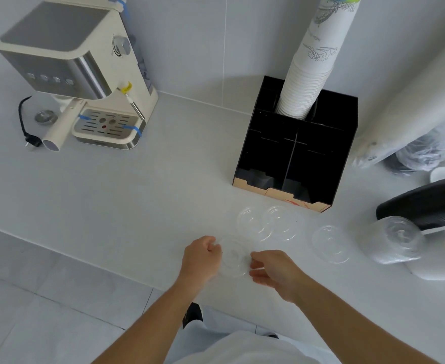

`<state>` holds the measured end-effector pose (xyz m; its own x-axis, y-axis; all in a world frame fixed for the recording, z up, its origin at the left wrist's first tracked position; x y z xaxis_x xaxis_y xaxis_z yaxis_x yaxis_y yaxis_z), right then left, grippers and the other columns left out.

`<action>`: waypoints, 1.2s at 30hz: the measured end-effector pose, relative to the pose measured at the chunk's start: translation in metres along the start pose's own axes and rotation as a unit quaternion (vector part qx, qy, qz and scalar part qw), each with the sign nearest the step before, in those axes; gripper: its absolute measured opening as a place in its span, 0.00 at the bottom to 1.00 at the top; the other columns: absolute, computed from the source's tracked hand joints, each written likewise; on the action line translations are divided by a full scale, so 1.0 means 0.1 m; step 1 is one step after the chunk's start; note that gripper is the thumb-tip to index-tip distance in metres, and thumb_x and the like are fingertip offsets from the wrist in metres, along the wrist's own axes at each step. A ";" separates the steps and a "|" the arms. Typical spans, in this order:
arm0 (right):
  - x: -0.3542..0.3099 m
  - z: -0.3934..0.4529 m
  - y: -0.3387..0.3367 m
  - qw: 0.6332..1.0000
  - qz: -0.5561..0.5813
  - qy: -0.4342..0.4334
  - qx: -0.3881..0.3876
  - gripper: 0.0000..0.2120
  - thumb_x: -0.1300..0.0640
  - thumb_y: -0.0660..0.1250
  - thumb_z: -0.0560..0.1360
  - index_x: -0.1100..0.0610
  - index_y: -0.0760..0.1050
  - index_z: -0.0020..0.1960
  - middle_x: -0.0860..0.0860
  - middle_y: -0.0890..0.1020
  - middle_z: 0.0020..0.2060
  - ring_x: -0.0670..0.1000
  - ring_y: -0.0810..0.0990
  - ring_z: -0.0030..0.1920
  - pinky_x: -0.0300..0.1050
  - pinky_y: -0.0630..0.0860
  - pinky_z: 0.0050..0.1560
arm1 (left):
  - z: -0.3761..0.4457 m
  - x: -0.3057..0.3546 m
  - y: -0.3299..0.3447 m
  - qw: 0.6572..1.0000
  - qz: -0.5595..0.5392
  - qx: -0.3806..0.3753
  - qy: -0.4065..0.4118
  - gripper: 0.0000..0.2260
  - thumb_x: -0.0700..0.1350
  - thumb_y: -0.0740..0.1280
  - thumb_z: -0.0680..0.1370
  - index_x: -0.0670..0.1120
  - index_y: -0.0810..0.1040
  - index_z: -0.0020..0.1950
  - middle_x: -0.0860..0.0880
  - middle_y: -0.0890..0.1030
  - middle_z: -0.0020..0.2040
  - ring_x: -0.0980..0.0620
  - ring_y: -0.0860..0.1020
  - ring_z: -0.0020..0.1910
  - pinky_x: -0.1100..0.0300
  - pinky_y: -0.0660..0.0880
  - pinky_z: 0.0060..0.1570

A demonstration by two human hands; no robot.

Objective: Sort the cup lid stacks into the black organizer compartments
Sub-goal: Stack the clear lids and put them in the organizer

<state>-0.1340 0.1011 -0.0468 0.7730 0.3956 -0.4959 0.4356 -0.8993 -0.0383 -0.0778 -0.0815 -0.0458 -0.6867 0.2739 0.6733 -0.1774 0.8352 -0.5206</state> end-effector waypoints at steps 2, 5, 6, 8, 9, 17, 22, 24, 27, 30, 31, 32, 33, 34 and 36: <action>0.00 0.01 0.00 1.000 0.025 0.005 -0.004 0.08 0.61 0.65 0.77 0.65 0.80 0.51 0.58 0.79 0.44 0.56 0.81 0.43 0.48 0.82 0.50 | 0.00 0.00 -0.02 1.000 -0.003 0.003 -0.003 0.10 0.41 0.63 0.77 0.55 0.71 0.41 0.55 0.74 0.38 0.53 0.71 0.38 0.72 0.65 0.32; 0.00 0.00 -0.01 0.999 0.052 0.005 -0.010 0.08 0.62 0.65 0.77 0.65 0.79 0.52 0.59 0.79 0.44 0.57 0.81 0.44 0.49 0.82 0.51 | 0.01 0.00 -0.02 1.000 0.007 0.002 0.006 0.10 0.38 0.63 0.73 0.53 0.71 0.39 0.51 0.71 0.35 0.50 0.69 0.36 0.62 0.66 0.37; 0.00 0.00 -0.03 0.998 0.058 0.004 -0.008 0.08 0.62 0.65 0.77 0.66 0.79 0.53 0.59 0.79 0.44 0.57 0.81 0.44 0.48 0.82 0.50 | 0.02 0.01 -0.01 1.000 0.001 0.001 0.007 0.12 0.37 0.63 0.74 0.56 0.73 0.40 0.51 0.73 0.37 0.51 0.70 0.38 0.62 0.67 0.39; 0.00 0.01 -0.06 0.998 0.063 0.003 -0.003 0.10 0.62 0.65 0.77 0.67 0.79 0.54 0.59 0.79 0.44 0.58 0.81 0.43 0.49 0.83 0.50 | 0.01 0.00 -0.01 1.000 -0.024 -0.003 -0.005 0.14 0.37 0.64 0.76 0.53 0.82 0.52 0.53 0.79 0.45 0.53 0.77 0.45 0.64 0.73 0.47; -0.01 0.01 -0.08 0.998 0.068 0.001 -0.001 0.11 0.62 0.65 0.77 0.67 0.79 0.55 0.59 0.78 0.44 0.58 0.81 0.43 0.49 0.83 0.50 | 0.01 0.00 -0.01 0.999 -0.036 -0.002 -0.013 0.13 0.37 0.64 0.77 0.48 0.83 0.56 0.52 0.81 0.48 0.52 0.80 0.49 0.62 0.75 0.51; -0.19 0.00 -0.23 0.995 0.101 -0.026 0.003 0.12 0.60 0.68 0.76 0.64 0.80 0.57 0.63 0.81 0.56 0.59 0.83 0.51 0.48 0.82 0.50 | 0.16 0.15 -0.02 0.996 -0.085 0.003 -0.032 0.10 0.39 0.66 0.76 0.50 0.83 0.52 0.50 0.85 0.51 0.47 0.83 0.51 0.55 0.80 0.53; -0.40 0.00 -0.39 0.994 0.100 -0.035 0.019 0.10 0.59 0.67 0.78 0.62 0.79 0.57 0.60 0.81 0.55 0.58 0.83 0.53 0.49 0.81 0.54 | 0.36 0.40 0.05 0.999 -0.050 0.003 -0.009 0.12 0.40 0.64 0.77 0.47 0.83 0.58 0.52 0.81 0.53 0.54 0.78 0.52 0.64 0.73 0.51; -0.47 0.02 -0.44 0.994 0.095 -0.036 0.027 0.08 0.60 0.66 0.78 0.60 0.79 0.56 0.59 0.81 0.53 0.58 0.82 0.53 0.49 0.80 0.56 | 0.44 0.50 0.08 0.999 -0.036 -0.001 -0.003 0.13 0.40 0.64 0.77 0.47 0.82 0.58 0.53 0.82 0.54 0.54 0.78 0.52 0.64 0.73 0.51; -0.56 0.06 -0.48 0.994 0.094 -0.035 0.034 0.06 0.60 0.66 0.78 0.59 0.79 0.53 0.58 0.81 0.52 0.58 0.82 0.53 0.50 0.80 0.58 | 0.55 0.62 0.12 1.000 -0.015 0.002 0.003 0.13 0.40 0.64 0.77 0.47 0.82 0.59 0.51 0.83 0.55 0.54 0.78 0.51 0.66 0.71 0.50; -0.60 0.12 -0.52 0.994 0.093 -0.030 0.040 0.04 0.60 0.66 0.78 0.59 0.79 0.50 0.59 0.81 0.52 0.58 0.82 0.53 0.47 0.80 0.53 | 0.64 0.72 0.16 1.000 0.007 0.000 0.013 0.13 0.40 0.64 0.77 0.46 0.83 0.59 0.49 0.83 0.56 0.52 0.79 0.54 0.65 0.71 0.51; -0.61 0.15 -0.54 0.994 0.096 -0.028 0.044 0.05 0.60 0.66 0.78 0.59 0.79 0.51 0.60 0.81 0.53 0.58 0.82 0.53 0.46 0.80 0.52 | 0.67 0.74 0.19 1.000 0.011 -0.004 0.013 0.13 0.40 0.64 0.77 0.46 0.83 0.58 0.49 0.83 0.55 0.52 0.79 0.53 0.65 0.71 0.51; -0.60 0.17 -0.55 0.994 0.098 -0.027 0.047 0.05 0.60 0.66 0.77 0.60 0.79 0.52 0.61 0.81 0.54 0.58 0.82 0.54 0.46 0.81 0.52 | 0.68 0.74 0.20 1.000 0.012 -0.006 0.012 0.12 0.40 0.65 0.77 0.46 0.83 0.58 0.49 0.84 0.55 0.53 0.79 0.51 0.65 0.70 0.51; -0.61 0.19 -0.56 0.993 0.101 -0.026 0.049 0.06 0.60 0.66 0.77 0.60 0.79 0.52 0.61 0.81 0.54 0.59 0.82 0.54 0.45 0.81 0.51 | 0.70 0.75 0.21 1.000 0.014 -0.009 0.012 0.12 0.40 0.66 0.76 0.46 0.83 0.58 0.49 0.84 0.55 0.53 0.78 0.51 0.65 0.70 0.50; -0.60 0.20 -0.57 0.993 0.104 -0.024 0.052 0.06 0.60 0.66 0.77 0.60 0.79 0.52 0.61 0.81 0.54 0.59 0.82 0.55 0.45 0.81 0.51 | 0.72 0.75 0.23 1.000 0.018 -0.013 0.011 0.12 0.40 0.66 0.76 0.46 0.83 0.58 0.49 0.83 0.55 0.53 0.78 0.51 0.65 0.70 0.50; -0.61 0.21 -0.58 0.993 0.107 -0.023 0.053 0.04 0.61 0.66 0.77 0.59 0.79 0.50 0.60 0.81 0.54 0.58 0.82 0.55 0.45 0.80 0.51 | 0.73 0.75 0.26 0.999 0.028 -0.024 0.011 0.12 0.41 0.68 0.75 0.46 0.82 0.58 0.49 0.83 0.54 0.51 0.79 0.53 0.64 0.71 0.51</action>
<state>-0.2158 0.1250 -0.0329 0.8202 0.1867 -0.5408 0.2111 -0.9773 -0.0173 -0.1850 -0.0741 -0.0474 -0.6782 0.3307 0.6562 -0.1053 0.8400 -0.5322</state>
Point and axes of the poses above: each hand's wrist, its own z-axis towards the middle knuckle, its own y-axis out of the palm, x = y × z, the point moved 6 cm from there along z, towards the middle knuckle
